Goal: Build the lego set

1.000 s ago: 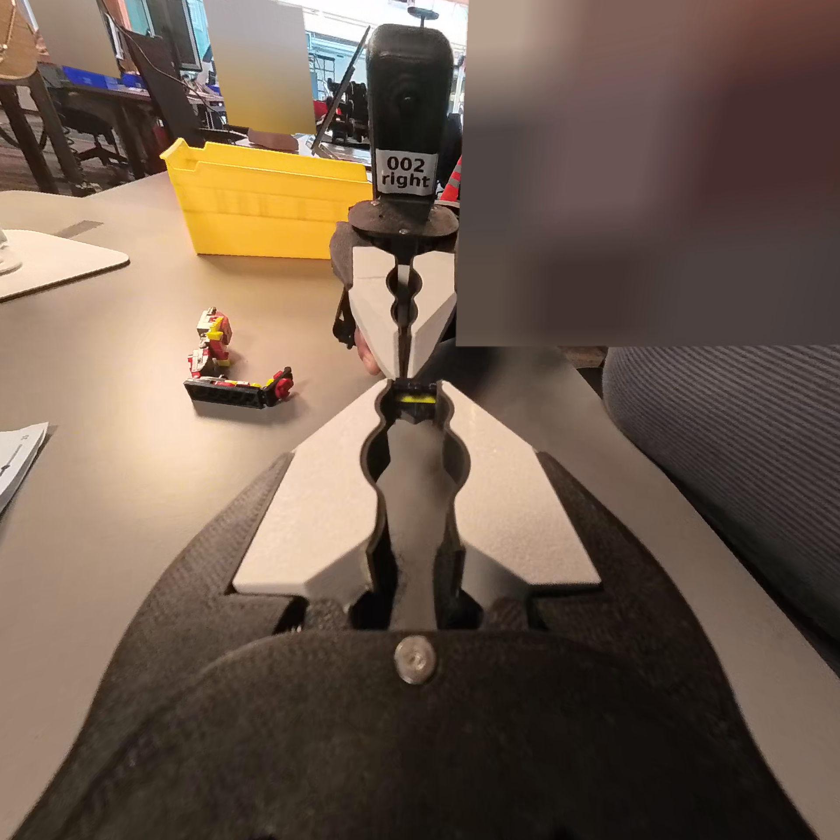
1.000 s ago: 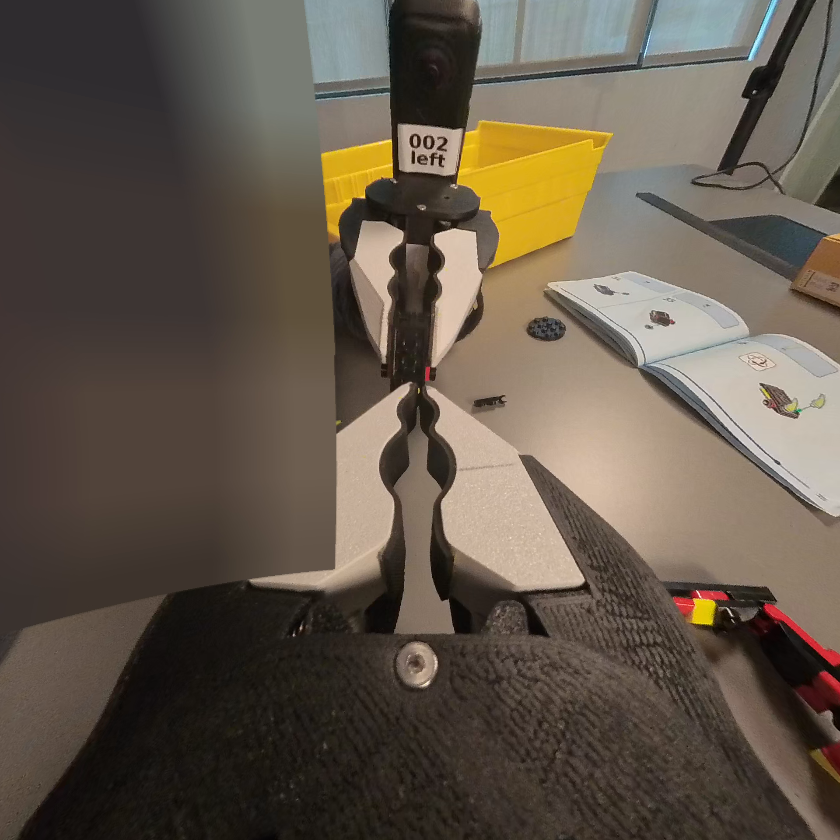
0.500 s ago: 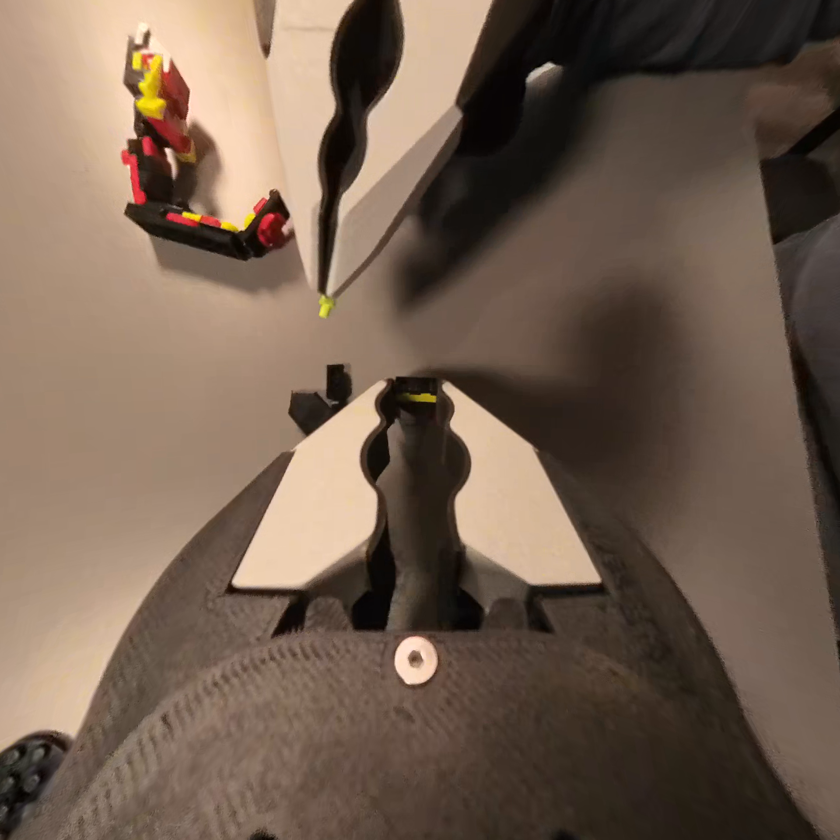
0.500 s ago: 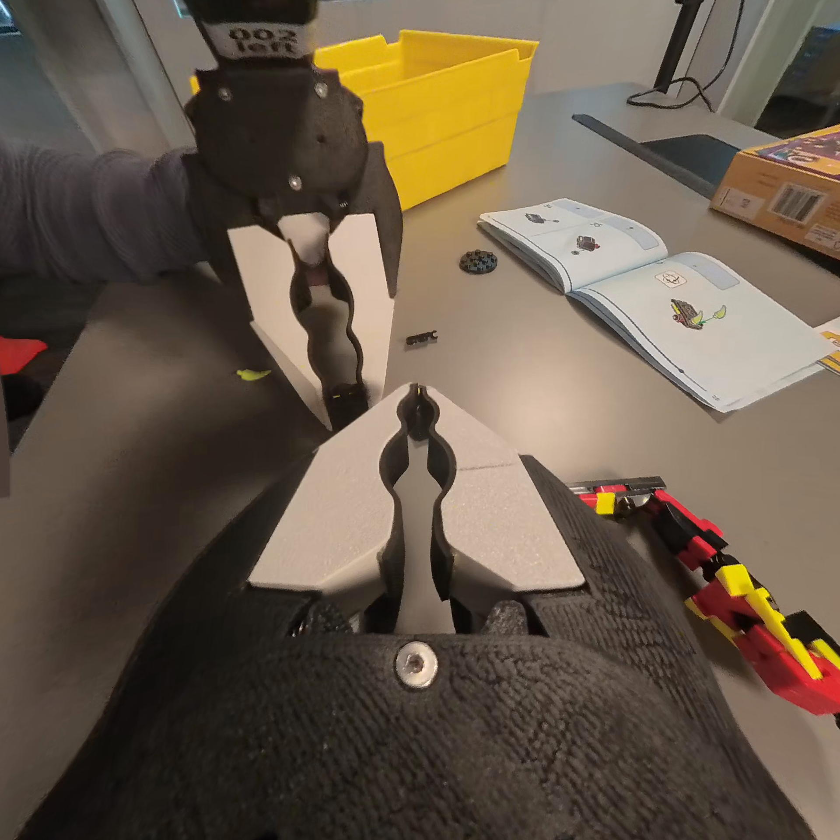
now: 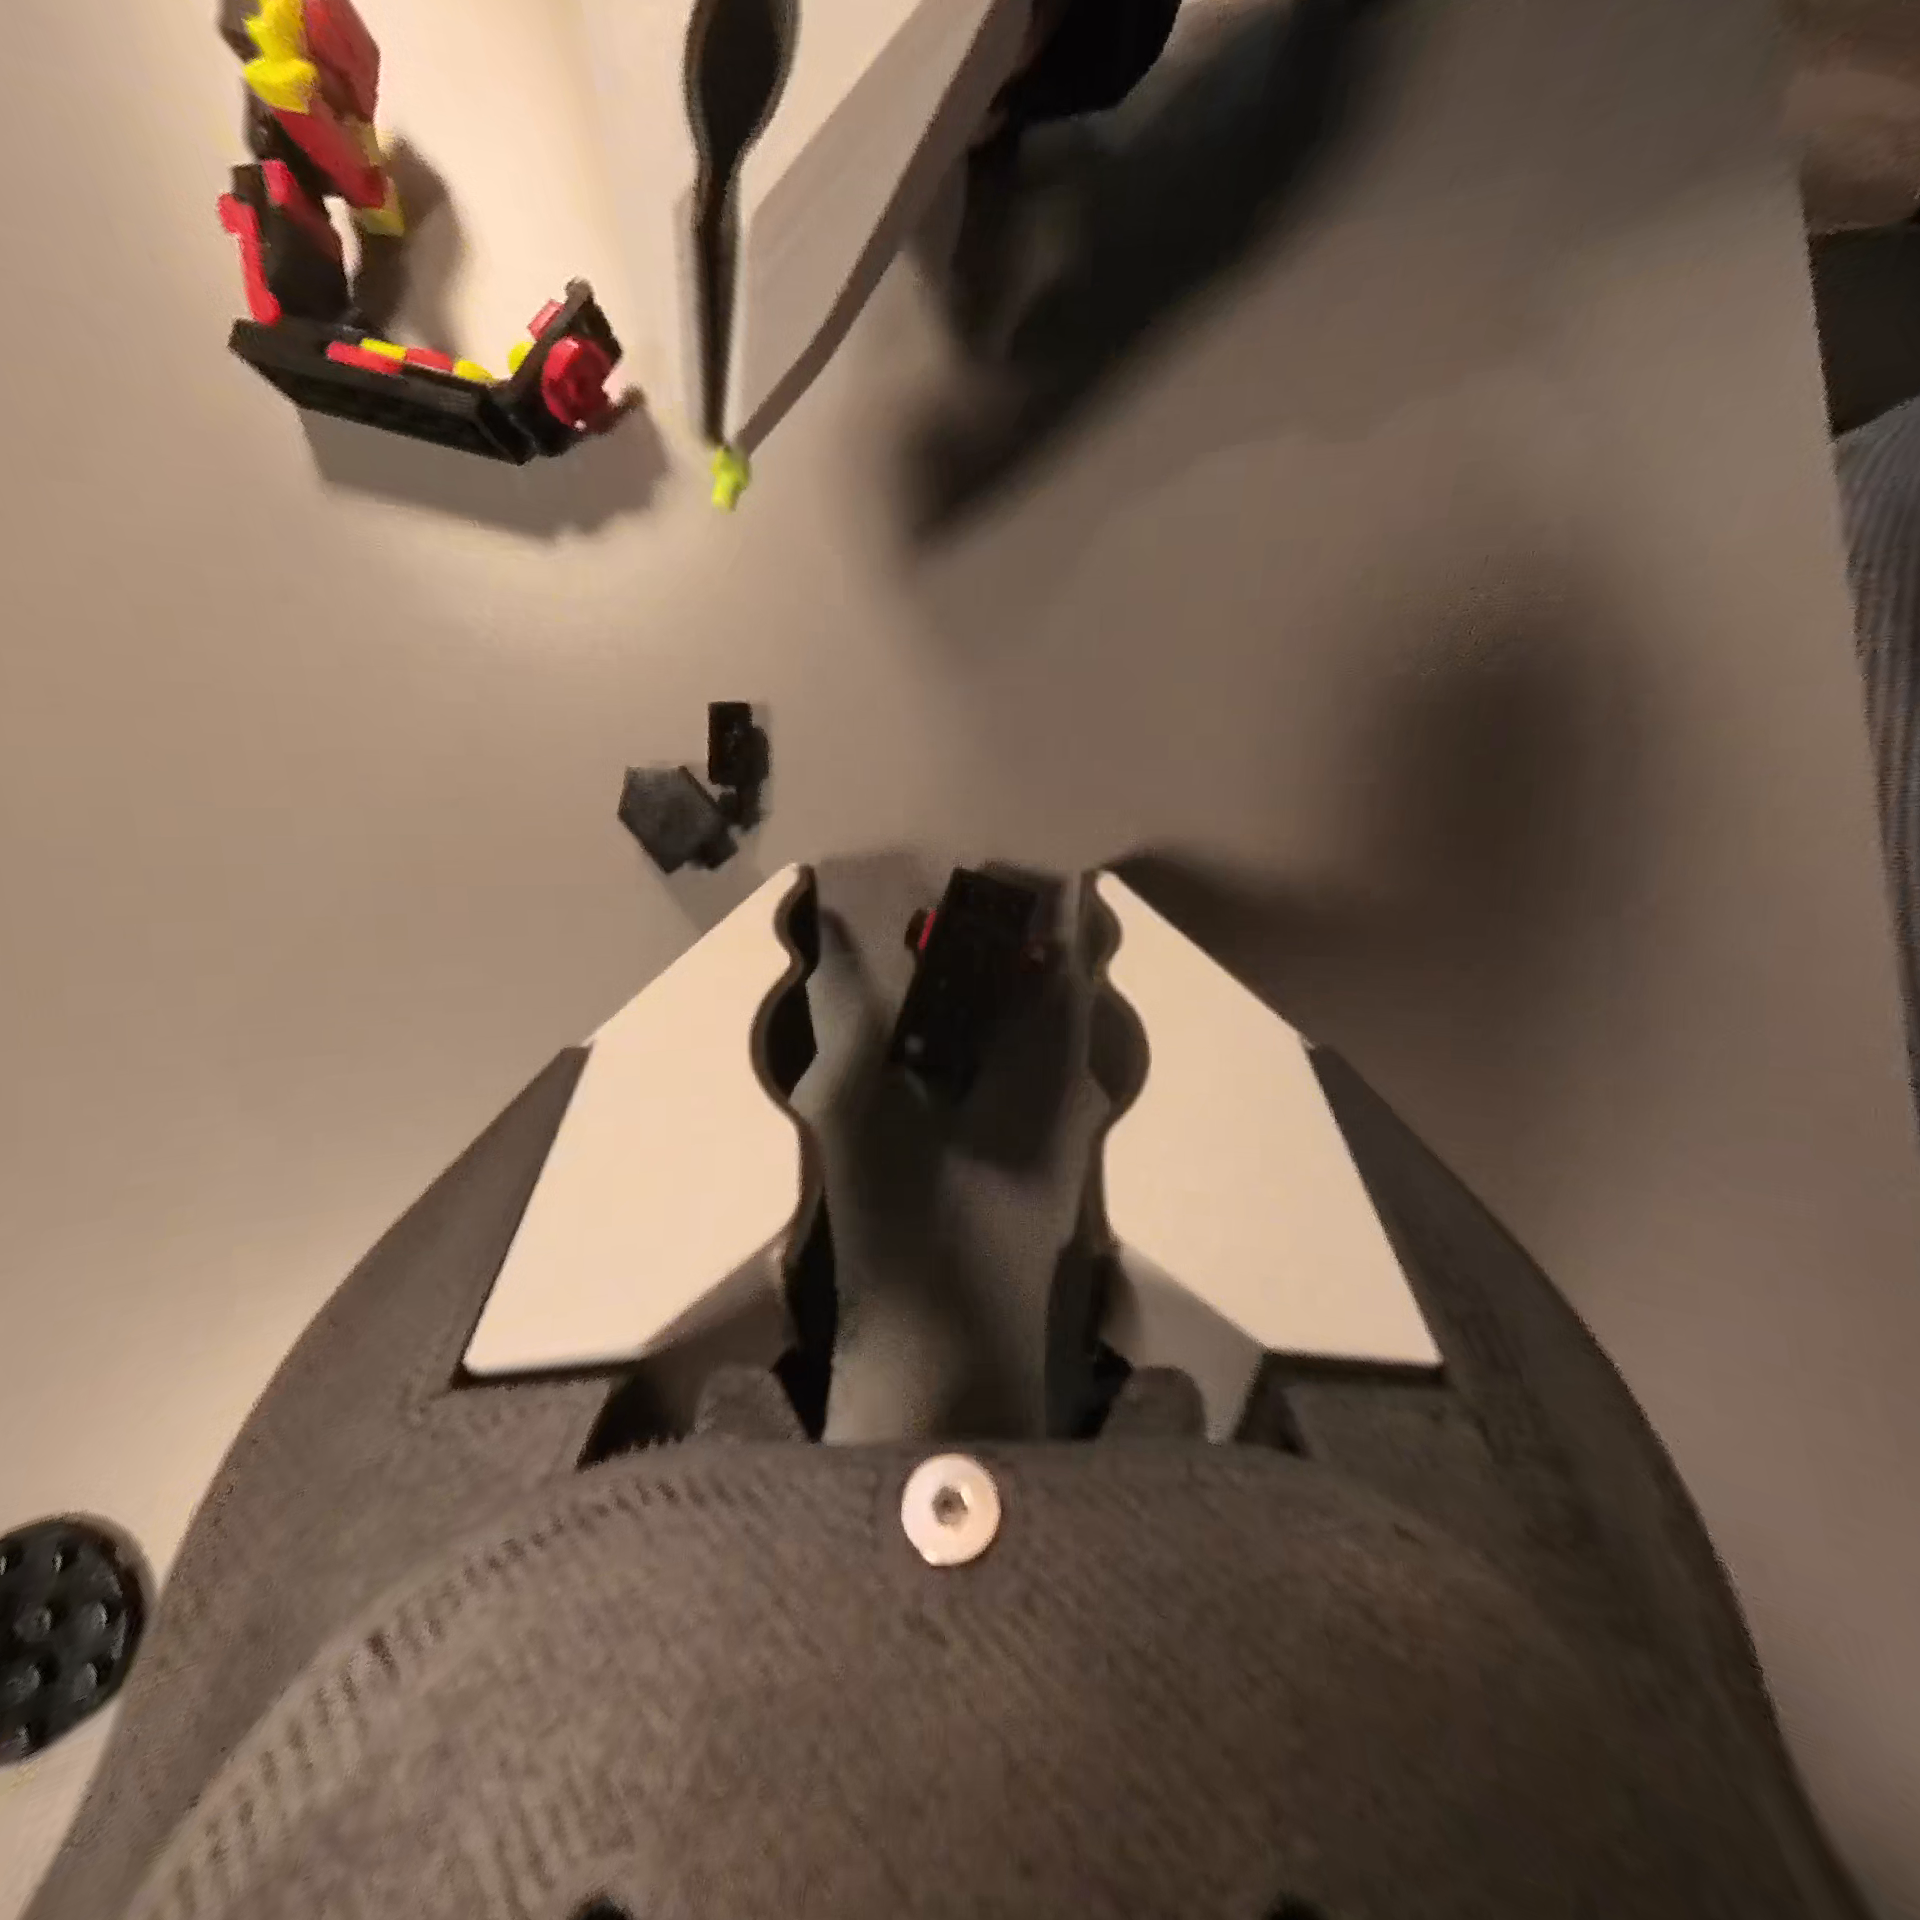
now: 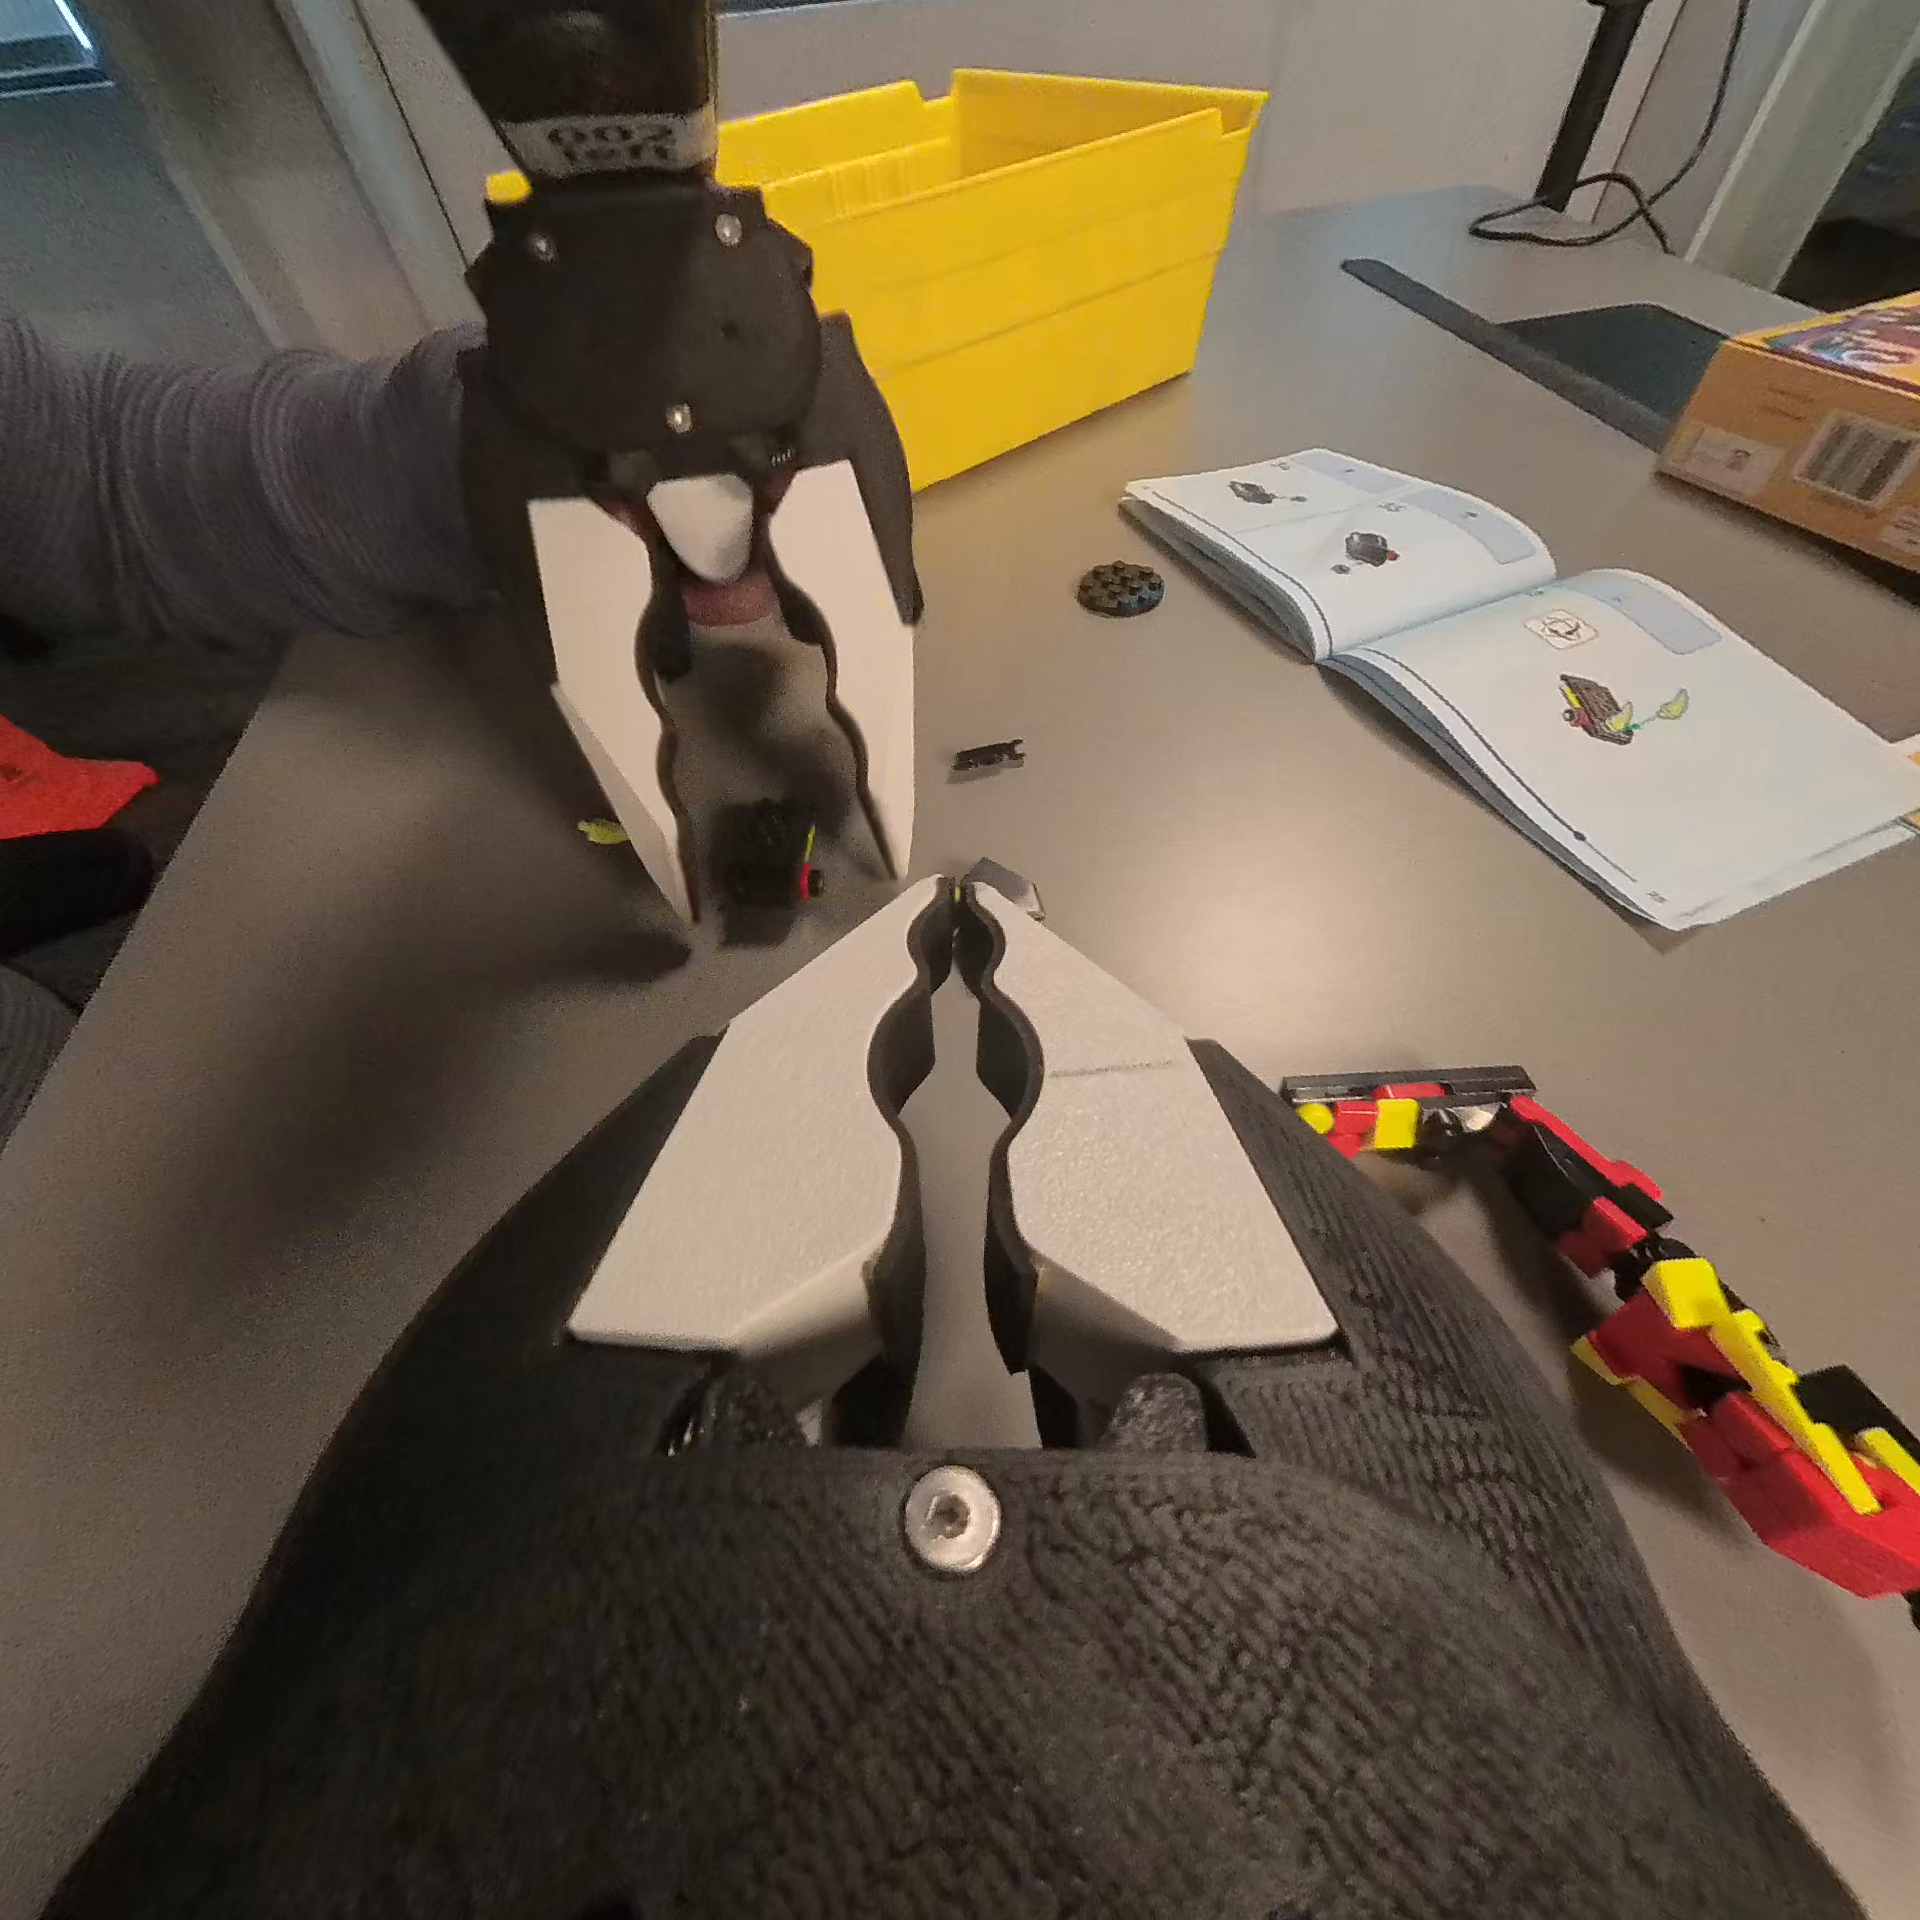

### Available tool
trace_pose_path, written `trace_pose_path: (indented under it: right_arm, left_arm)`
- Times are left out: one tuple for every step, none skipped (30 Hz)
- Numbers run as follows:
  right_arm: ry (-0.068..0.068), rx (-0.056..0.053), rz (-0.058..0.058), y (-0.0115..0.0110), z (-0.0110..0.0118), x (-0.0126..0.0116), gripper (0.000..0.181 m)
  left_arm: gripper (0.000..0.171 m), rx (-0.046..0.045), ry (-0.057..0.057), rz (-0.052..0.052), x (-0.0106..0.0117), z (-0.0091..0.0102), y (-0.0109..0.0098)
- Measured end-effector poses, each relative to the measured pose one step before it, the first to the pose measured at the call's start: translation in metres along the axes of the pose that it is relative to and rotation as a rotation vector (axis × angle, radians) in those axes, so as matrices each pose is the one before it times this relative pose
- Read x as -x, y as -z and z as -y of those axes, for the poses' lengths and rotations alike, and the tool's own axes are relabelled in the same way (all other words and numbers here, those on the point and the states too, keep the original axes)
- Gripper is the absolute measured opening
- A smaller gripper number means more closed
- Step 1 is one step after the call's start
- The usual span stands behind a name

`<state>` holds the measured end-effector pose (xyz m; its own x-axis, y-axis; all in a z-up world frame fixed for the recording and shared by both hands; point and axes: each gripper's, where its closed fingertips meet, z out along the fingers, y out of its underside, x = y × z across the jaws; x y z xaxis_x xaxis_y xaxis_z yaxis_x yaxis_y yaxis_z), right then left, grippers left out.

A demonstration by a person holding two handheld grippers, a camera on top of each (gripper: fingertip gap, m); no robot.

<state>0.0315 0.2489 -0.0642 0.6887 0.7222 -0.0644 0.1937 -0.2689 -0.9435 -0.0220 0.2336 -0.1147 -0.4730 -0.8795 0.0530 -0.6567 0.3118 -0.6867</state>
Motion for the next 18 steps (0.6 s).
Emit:
trace_pose_path:
  right_arm:
    - [0.0046,0.0000,0.0050,-0.00010,-0.00001,0.00100,0.000]
    - [0.0024,-0.0005,0.0039,-0.00022,0.00001,0.00064,0.000]
    - [0.0014,-0.0023,0.0065,-0.00003,0.00028,0.00081,0.000]
    - [0.0007,-0.0044,0.0094,0.00020,0.00055,0.00122,0.000]
    - [-0.0012,-0.0041,0.0086,0.00021,0.00044,0.00096,0.000]
    - [-0.0035,-0.0011,0.0047,0.00008,0.00005,0.00020,0.000]
    - [-0.0026,0.0026,0.0034,-0.00028,-0.00028,0.00012,0.000]
    - [0.0011,0.0054,0.0035,-0.00057,-0.00066,0.00055,0.000]
    - [0.0048,0.0061,0.0020,-0.00064,-0.00076,0.00070,0.000]
    - [0.0079,0.0047,0.0001,-0.00057,-0.00056,0.00087,0.000]
    - [0.0095,0.0025,-0.0018,-0.00021,-0.00022,0.00075,0.000]
    - [0.0091,0.0005,-0.0037,-0.00014,0.00002,0.00047,0.000]
    - [0.0067,-0.0018,-0.0066,0.00013,0.00021,-0.00002,0.000]
    - [0.0028,-0.0043,-0.0109,0.00046,0.00053,-0.00102,0.000]
    - [-0.0009,-0.0053,-0.0129,0.00057,0.00063,-0.00162,0.000]
    - [-0.0029,-0.0073,-0.0137,0.00072,0.00082,-0.00201,0.000]
    - [-0.0039,-0.0136,-0.0177,0.00134,0.00148,-0.00255,0.000]
    - [-0.0040,-0.0245,-0.0245,0.00228,0.00294,-0.00331,0.000]
  left_arm:
    - [0.053,-0.02622,0.0143,0.0023,-0.00014,0.00032,0.00489]
    - [0.057,-0.02547,0.0176,0.0026,-0.00015,0.00042,0.00530]
    - [0.059,-0.01657,0.0186,-0.0009,-0.00084,-0.00062,0.00506]
    - [0.059,-0.00444,0.0047,-0.0076,-0.00225,-0.00207,0.00427]
    - [0.060,-0.00763,-0.0103,0.0209,0.00171,-0.00168,0.00359]
    - [0.059,-0.00814,-0.0240,0.0199,0.00176,-0.00114,0.00236]
    - [0.057,-0.00828,-0.0254,0.0056,-0.00023,-0.00014,0.00075]
    - [0.055,-0.00583,-0.0137,0.0038,0.00010,0.00059,-0.00078]
    - [0.053,0.00433,-0.0040,0.0025,0.00020,-0.00020,-0.00201]
    - [0.053,0.01738,0.0009,0.0019,0.00031,-0.00206,-0.00313]
    - [0.052,0.02582,0.0001,0.0019,0.00059,-0.00374,-0.00394]
    - [0.050,0.02569,0.0013,0.0047,0.00098,-0.00426,-0.00424]
    - [0.046,-0.01035,0.0083,-0.0160,-0.00184,0.00123,-0.00245]
    - [0.035,-0.00861,0.0060,-0.0188,-0.00209,0.00103,-0.00150]
    - [0.027,-0.01048,-0.0021,0.0129,0.00201,0.00102,-0.00096]
    - [0.026,-0.00824,-0.0059,0.0021,0.00044,0.00042,-0.00053]
    - [0.026,-0.00648,0.0039,-0.0030,0.00003,0.00030,-0.00022]
    - [0.025,-0.00912,-0.0041,0.0008,0.00036,0.00032,-0.00018]
